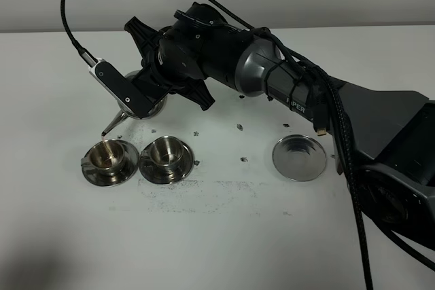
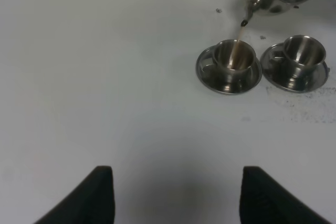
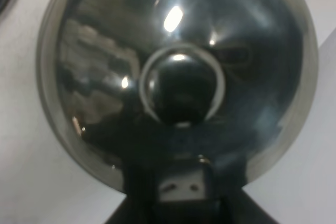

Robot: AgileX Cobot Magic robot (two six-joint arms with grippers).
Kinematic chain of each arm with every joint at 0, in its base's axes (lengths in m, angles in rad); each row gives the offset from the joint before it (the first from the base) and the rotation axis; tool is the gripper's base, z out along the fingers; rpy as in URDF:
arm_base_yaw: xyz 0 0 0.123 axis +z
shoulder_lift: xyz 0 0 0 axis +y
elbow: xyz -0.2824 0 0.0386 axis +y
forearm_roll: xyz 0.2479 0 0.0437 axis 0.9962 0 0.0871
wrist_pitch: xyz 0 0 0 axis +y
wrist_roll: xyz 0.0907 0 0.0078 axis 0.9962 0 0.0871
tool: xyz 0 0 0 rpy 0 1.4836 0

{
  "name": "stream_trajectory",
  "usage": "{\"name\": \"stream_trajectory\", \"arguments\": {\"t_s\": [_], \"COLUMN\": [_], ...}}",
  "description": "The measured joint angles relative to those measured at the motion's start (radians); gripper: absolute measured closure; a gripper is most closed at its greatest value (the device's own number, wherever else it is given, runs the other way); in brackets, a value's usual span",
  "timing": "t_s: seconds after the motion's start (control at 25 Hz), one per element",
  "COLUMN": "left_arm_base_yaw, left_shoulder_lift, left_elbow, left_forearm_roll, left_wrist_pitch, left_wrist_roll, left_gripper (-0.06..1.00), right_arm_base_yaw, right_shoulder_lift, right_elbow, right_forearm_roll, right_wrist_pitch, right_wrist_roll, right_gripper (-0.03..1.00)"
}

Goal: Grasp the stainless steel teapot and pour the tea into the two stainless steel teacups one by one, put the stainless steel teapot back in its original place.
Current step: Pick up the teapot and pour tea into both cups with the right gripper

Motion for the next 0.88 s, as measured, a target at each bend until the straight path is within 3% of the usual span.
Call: {"name": "stream_trajectory", "arguments": {"t_s": [0.88], "left_arm_base_yaw": [0.0], "left_shoulder_lift": [0.0], "left_elbow": [0.0], "left_forearm_roll": [0.0], "left_wrist_pitch": [0.0], "left_wrist_roll": [0.0], "left_gripper": [0.43], "right_arm_base_yaw": [0.016], "right_shoulder_lift": [0.009], "right_elbow": [0.0], "right_forearm_roll": [-0.043], "right_wrist_pitch": [-0.005], "right_wrist_roll": [0.0], "right_gripper": [0.76]}}
